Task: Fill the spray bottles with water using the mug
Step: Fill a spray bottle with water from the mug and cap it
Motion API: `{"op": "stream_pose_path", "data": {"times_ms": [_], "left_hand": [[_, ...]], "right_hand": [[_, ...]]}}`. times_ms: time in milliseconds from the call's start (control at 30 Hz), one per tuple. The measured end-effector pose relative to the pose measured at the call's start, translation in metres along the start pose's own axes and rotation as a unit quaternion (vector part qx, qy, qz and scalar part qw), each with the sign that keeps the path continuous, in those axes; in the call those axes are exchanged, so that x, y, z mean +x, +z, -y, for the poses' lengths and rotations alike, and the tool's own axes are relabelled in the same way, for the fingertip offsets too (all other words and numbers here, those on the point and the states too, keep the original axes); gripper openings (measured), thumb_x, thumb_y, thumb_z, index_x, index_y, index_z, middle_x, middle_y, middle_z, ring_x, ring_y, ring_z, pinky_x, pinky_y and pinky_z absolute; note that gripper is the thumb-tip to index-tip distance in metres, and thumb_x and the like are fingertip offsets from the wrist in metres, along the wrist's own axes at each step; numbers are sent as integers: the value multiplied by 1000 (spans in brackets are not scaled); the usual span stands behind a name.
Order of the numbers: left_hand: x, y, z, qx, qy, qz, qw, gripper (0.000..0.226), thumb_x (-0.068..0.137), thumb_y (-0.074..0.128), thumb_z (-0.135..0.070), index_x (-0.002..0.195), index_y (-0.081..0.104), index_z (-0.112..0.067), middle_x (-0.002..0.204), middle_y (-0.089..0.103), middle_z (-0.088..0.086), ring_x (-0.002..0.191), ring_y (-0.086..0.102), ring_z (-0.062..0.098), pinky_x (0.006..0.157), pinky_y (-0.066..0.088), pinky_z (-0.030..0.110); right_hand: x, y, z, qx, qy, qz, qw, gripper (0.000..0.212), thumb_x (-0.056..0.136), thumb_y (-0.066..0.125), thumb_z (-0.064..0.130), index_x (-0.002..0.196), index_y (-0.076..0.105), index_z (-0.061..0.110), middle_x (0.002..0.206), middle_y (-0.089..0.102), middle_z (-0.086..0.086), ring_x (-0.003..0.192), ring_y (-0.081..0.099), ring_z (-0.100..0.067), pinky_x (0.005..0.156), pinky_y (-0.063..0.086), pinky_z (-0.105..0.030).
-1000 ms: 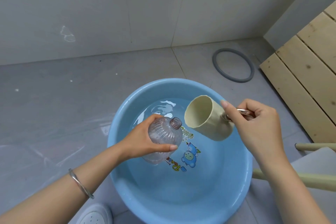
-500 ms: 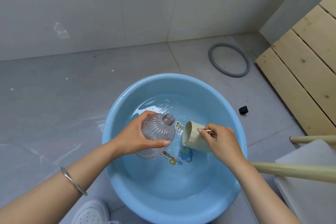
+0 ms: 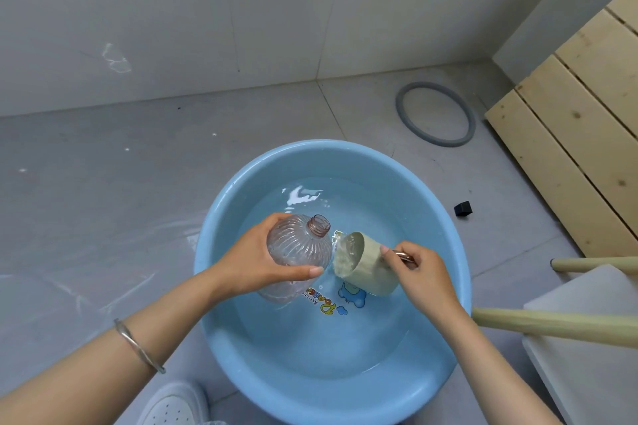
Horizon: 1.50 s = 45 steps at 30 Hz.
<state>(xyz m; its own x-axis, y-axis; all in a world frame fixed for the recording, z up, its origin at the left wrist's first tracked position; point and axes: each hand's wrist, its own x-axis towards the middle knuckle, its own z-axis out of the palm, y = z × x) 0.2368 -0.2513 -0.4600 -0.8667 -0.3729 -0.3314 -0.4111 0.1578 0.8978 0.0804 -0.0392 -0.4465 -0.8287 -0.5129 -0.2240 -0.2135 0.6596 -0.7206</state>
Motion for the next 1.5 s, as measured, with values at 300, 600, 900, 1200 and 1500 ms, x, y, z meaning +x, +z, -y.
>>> {"op": "stream_pose_path", "data": {"times_ms": [300, 600, 900, 1200, 1500], "left_hand": [[0, -1, -5, 4, -1, -11, 1000, 93, 40, 82, -68, 123, 51, -38, 115, 63, -23, 105, 59, -9, 87, 41, 9], [-1, 0, -10, -11, 5, -4, 1000, 93, 39, 83, -66, 122, 51, -41, 116, 62, -26, 107, 58, -10, 91, 41, 10], [-1, 3, -10, 29, 23, 6, 999, 90, 40, 85, -66, 121, 50, -43, 116, 61, -28, 108, 57, -9, 97, 44, 19], [-1, 2, -9, 34, 27, 7, 999, 87, 40, 85, -67, 117, 49, -48, 114, 61, -29, 108, 58, -7, 99, 45, 23], [-2, 3, -8, 32, 20, 6, 999, 78, 49, 93, -51, 113, 49, -49, 109, 59, -36, 105, 56, -13, 86, 39, 4]], "right_hand": [[-18, -31, 28, 202, 26, -92, 975, 47, 85, 67, 10, 55, 31, 11, 39, 26, 14, 36, 35, 2, 42, 26, -8], [-31, -56, 78, 272, -16, -117, 955, 40, 85, 62, 5, 54, 37, 10, 34, 38, 14, 37, 42, 3, 47, 31, -6], [-36, -60, 90, 241, -51, -108, 963, 38, 81, 69, 8, 52, 45, 4, 39, 50, 12, 43, 47, 0, 50, 35, -7], [-36, -63, 99, 189, -77, -129, 970, 38, 77, 75, 18, 58, 51, -4, 70, 60, -31, 63, 51, -21, 55, 36, -19], [-38, -67, 104, 156, -89, -128, 975, 36, 77, 76, 19, 59, 51, 1, 70, 59, -32, 61, 46, -23, 59, 34, -29]]}}
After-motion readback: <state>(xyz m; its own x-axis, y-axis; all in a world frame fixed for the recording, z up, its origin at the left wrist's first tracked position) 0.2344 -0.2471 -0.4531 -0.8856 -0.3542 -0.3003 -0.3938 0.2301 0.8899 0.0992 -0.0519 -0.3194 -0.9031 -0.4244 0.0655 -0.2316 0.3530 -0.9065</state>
